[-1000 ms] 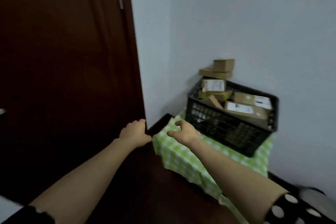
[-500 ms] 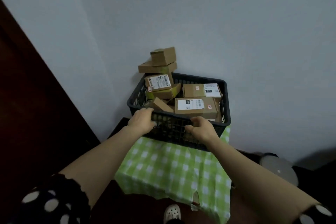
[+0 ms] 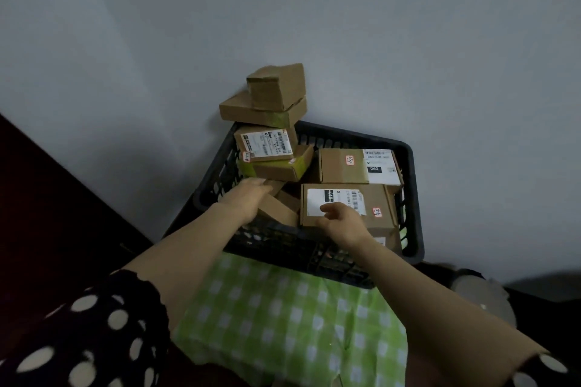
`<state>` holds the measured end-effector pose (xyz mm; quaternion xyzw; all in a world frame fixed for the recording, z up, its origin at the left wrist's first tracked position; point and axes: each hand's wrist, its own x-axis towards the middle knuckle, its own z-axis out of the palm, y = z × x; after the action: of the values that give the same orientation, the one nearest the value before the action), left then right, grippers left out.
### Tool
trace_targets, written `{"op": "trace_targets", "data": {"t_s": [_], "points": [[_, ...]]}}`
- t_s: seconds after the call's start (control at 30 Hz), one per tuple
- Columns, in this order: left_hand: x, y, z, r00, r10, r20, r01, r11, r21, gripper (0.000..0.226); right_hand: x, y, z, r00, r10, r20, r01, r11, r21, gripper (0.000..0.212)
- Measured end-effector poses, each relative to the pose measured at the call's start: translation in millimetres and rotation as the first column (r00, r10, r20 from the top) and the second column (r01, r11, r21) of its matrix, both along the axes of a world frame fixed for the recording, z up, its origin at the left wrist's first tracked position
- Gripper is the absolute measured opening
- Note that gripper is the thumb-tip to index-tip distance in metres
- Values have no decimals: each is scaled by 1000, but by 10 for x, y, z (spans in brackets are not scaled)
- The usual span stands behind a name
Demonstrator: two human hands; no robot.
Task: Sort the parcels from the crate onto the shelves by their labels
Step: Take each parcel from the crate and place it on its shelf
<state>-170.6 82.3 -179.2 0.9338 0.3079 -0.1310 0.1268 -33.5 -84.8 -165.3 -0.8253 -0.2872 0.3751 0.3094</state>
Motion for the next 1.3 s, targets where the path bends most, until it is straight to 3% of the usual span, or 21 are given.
{"op": "trace_targets", "data": {"t_s": [0.1,0.17,0.3,0.4,0.47,0.57,0.63,0.73,0.8,1.0,1.07,1.13,1.23,1.3], "points": [[-30,68,110,1000,12,12,-12,1000,-7,58,28,70,-35,1000,20,-25,-20,1000,4,40],[-104,141,271,989,112,96,-109,993,-37,59,49,90,-36,999,14,-51,-13,1000,14,39],[-337,179,690,850,410,329,-370,911,-181,59,112,138,50,983,-57,-173,70,995,73,36],[-545,41,945,633,604,484,-514,795,-321,55,135,127,190,964,-53,-262,89,988,127,33],[-684,-124,1109,416,727,546,-547,680,-488,55,141,98,291,952,-11,-305,67,982,174,32],[-880,-466,1339,60,870,489,-452,460,-764,53,122,26,429,912,30,-408,82,963,255,45],[-1011,-742,1468,-108,913,392,-318,342,-884,46,90,-41,519,864,62,-500,99,952,289,47],[-1244,-1186,1575,-238,917,320,-218,271,-938,28,-5,-143,630,724,147,-674,93,947,306,30],[-1419,-1467,1586,-301,908,291,-190,242,-952,23,-124,-204,684,614,258,-746,23,939,343,33],[-1959,-2113,1627,-555,795,246,-157,190,-969,13,-693,-297,905,423,436,-794,-87,892,443,32],[-2062,-2289,1635,-583,777,237,-181,161,-970,30,-955,-351,948,356,457,-815,-97,886,454,41],[-2083,-2504,1637,-495,843,209,-220,111,-969,42,-1261,-436,977,253,461,-850,-106,887,450,39],[-2033,-2825,1614,-317,929,193,-234,120,-965,30,-1729,-609,1070,129,454,-881,-113,890,442,21],[-2103,-2983,1616,-352,908,225,-214,156,-964,24,-1993,-704,1125,105,471,-876,-146,879,455,20]]}}
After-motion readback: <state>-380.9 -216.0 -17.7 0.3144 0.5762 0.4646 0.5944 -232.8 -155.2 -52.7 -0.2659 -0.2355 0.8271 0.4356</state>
